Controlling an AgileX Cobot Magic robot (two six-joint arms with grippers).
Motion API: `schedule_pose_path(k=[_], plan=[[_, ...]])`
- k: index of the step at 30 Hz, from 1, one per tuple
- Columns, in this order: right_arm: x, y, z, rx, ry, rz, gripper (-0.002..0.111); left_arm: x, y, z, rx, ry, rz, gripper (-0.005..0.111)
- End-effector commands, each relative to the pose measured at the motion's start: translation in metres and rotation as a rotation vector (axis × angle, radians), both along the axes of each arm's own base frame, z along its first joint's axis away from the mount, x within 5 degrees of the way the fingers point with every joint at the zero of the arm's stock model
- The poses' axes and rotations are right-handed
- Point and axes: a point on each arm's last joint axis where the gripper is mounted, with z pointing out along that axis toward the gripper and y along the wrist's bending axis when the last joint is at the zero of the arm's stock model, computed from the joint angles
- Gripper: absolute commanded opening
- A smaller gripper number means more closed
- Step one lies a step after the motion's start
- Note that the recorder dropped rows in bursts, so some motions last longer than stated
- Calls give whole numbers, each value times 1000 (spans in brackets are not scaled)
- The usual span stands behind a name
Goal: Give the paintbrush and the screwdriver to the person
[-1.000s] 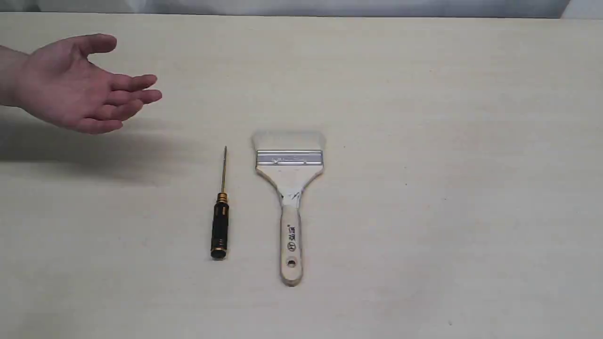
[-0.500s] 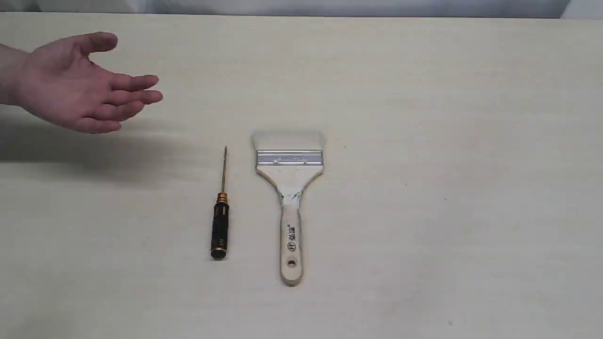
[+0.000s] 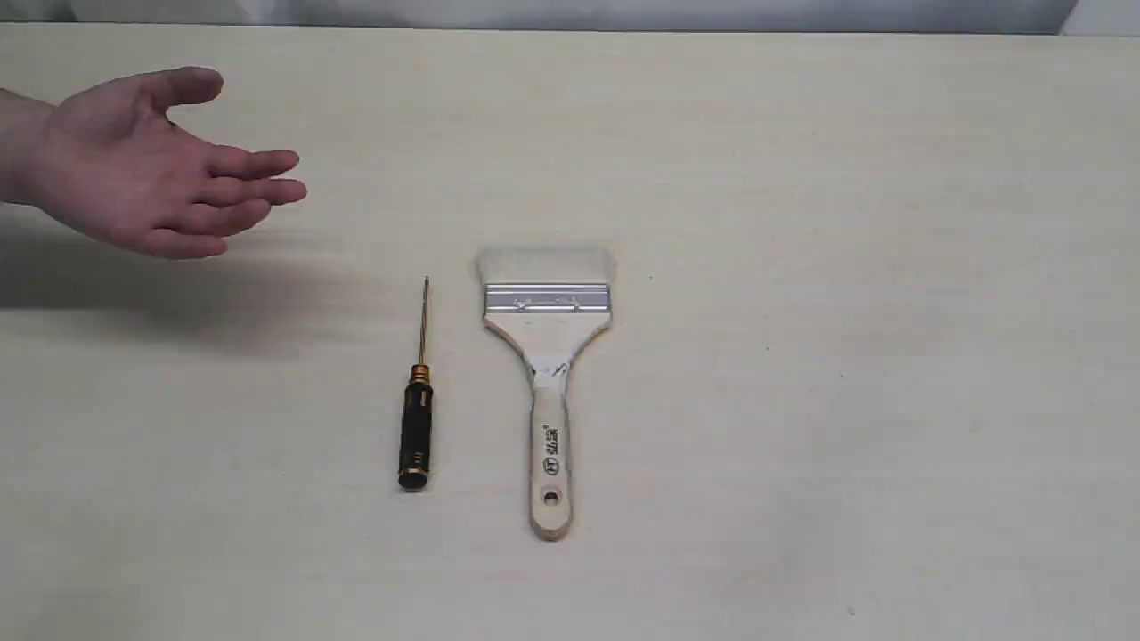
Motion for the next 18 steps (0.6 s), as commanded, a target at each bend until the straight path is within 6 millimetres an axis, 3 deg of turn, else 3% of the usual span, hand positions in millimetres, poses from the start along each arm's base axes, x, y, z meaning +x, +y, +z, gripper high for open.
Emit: schedule_pose_path(k=[1,8,13,15,18], plan=[[17,2,6,-26,77,55,25,0,-1,0,-3,-8,-9,0],[70,-4,13,-294,77,62,25,0,-1,0,-3,-8,-9,0],[107,-1,-13,-686,37,69,25,0,-1,0,-3,-8,-9,0],[115,-2,-25,-861,34,3,25,0,-1,0,-3,-8,-9,0],[126,-11,-32,-954,111,-234,25,0,-1,0,-3,-8,-9,0]])
